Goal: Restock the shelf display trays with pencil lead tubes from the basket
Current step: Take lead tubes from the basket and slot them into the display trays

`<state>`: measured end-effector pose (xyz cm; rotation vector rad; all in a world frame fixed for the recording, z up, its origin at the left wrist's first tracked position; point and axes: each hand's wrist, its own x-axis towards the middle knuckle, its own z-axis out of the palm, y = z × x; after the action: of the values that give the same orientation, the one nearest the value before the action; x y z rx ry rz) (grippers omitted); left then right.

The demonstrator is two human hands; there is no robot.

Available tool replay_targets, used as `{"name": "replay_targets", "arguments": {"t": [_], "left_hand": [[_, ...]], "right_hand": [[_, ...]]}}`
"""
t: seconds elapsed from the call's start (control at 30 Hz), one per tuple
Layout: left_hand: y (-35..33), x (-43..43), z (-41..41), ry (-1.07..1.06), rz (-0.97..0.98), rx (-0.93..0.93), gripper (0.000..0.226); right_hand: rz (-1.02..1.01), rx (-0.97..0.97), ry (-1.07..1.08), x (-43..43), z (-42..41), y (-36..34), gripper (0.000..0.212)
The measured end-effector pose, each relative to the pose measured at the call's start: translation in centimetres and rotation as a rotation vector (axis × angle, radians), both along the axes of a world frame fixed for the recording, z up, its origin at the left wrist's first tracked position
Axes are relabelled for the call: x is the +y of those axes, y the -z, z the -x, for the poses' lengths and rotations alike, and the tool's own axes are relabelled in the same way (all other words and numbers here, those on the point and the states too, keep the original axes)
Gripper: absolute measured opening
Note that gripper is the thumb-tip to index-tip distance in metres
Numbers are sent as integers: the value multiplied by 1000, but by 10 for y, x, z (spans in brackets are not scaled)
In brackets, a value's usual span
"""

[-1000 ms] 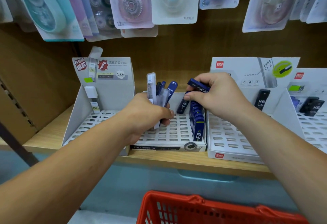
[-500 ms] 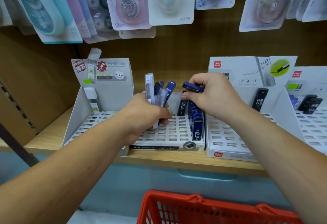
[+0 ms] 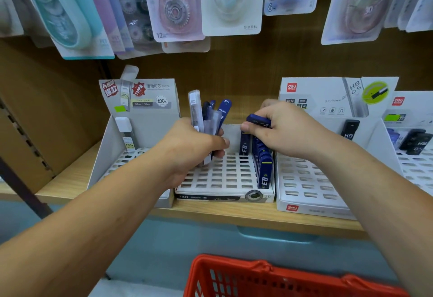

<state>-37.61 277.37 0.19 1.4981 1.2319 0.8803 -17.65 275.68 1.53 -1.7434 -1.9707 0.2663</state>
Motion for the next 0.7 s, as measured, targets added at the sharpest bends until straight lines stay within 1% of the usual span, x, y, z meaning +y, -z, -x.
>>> {"name": "replay_targets", "arguments": {"t": [0.13,0.23,0.3,0.37,0.4,0.43,0.5,0.63,0.7], "left_hand": [[-4,-1,-4,-36,-114,-66,25],[-8,-2,-8,32,-211,-115,24],[-10,-4,-11,72,-256,-95,25],[-9,-4,-15,91,-285,-101,27],[-9,-4,-16,87,-295,-118,27],[-9,-5,-16,84,-303,-135,27],[-10,-4,-16,109,-322,-153,27],[-13,-7,-17,214,-321,-188,22],[-13,-8,-21,205,-319,-197,20]], "right_hand": [[-27,6,7,-1,1,1,33],[-76,-53,-1,-4,5,-2,21],[-52,34,-39,-7,9,-6,17],[-20,205,-83,-11,11,-10,31],[-7,260,-97,-13,10,-12,34],[11,268,-101,-14,9,-13,34],[62,223,-96,-18,6,-13,34],[138,298,-89,-22,2,-12,32],[143,324,-97,-21,0,-12,32]]}}
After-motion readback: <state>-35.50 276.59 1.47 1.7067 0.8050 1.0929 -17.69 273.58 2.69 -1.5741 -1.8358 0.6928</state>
